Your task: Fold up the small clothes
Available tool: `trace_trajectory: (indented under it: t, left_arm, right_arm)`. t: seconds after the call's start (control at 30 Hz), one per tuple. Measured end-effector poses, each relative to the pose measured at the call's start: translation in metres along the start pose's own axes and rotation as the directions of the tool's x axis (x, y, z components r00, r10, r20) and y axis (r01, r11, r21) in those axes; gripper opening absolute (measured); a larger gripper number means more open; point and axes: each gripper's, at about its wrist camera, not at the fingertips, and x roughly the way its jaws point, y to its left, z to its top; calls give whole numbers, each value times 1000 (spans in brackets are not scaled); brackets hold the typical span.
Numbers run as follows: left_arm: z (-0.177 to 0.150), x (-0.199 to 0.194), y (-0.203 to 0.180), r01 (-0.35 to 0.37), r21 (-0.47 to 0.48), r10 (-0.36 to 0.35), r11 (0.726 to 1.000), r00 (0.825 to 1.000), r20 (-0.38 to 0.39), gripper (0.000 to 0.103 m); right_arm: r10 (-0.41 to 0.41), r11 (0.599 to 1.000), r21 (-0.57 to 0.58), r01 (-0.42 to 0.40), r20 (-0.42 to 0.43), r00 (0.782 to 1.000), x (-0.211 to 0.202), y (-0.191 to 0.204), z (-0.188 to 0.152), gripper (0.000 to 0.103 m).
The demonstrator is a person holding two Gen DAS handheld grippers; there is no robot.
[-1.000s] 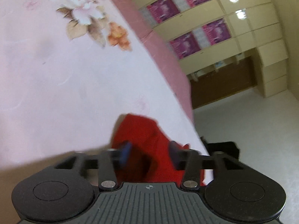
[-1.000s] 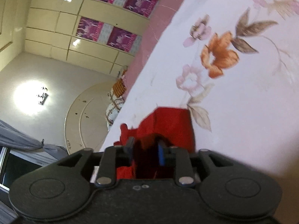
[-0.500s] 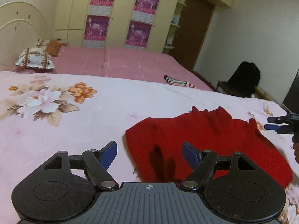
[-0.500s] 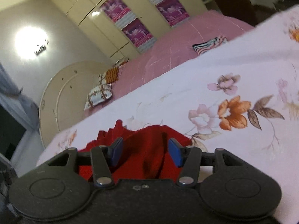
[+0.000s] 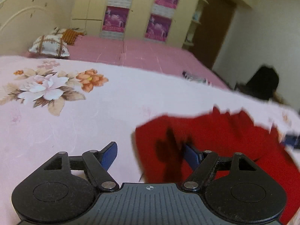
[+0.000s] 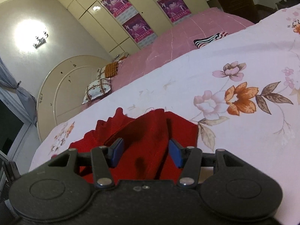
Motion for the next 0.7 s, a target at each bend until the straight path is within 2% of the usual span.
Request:
trace_trajectory:
  t: [0.03, 0.13, 0.3, 0.33, 0.37, 0.4, 0.53, 0.6, 0.63, 0.7]
  left_arm:
    - [3, 1, -1, 10, -6, -10, 1000, 1000, 3, 77]
    - [5, 2, -11, 40, 68, -40, 997, 999, -1, 77]
    - [8, 13, -20, 83, 94, -80, 992, 996, -37, 75]
    - [10, 18, -21, 98, 86, -94, 991, 994, -52, 70]
    - [11, 20, -24, 100, 88, -94, 991, 993, -70, 55]
    - [13, 26, -27, 91, 96, -82, 991, 992, -94, 46]
    - [13, 39, -42, 65, 158, -47, 985, 992, -117, 44]
    - [12, 43, -50, 73, 178, -50, 981, 990, -128, 21]
    - [10, 44, -53, 79, 177, -58, 981, 991, -119, 19]
    - [9, 41, -53, 81, 170, -67, 982, 994, -87, 9]
  right_arm:
    - [-1, 1000, 1, 1, 1, 1000, 2, 0, 1, 53]
    - [5, 1000, -2, -5, 8, 1000, 5, 1, 4, 53]
    - [-4, 999, -41, 4, 0, 1000, 10, 4, 6, 53]
    - [-11, 999, -48, 11, -3, 1000, 11, 4, 6, 53]
    - [-18, 998, -52, 18, -3, 1000, 12, 3, 7, 53]
    - [-21, 998, -54, 21, -5, 1000, 13, 2, 7, 53]
    - [-30, 997, -72, 29, -22, 999, 19, 2, 7, 53]
    - [-43, 995, -95, 40, -29, 999, 21, 3, 7, 50]
    - [-56, 992, -111, 51, -35, 998, 24, 5, 7, 48]
    - [-90, 983, -163, 82, -41, 995, 27, 11, 6, 25]
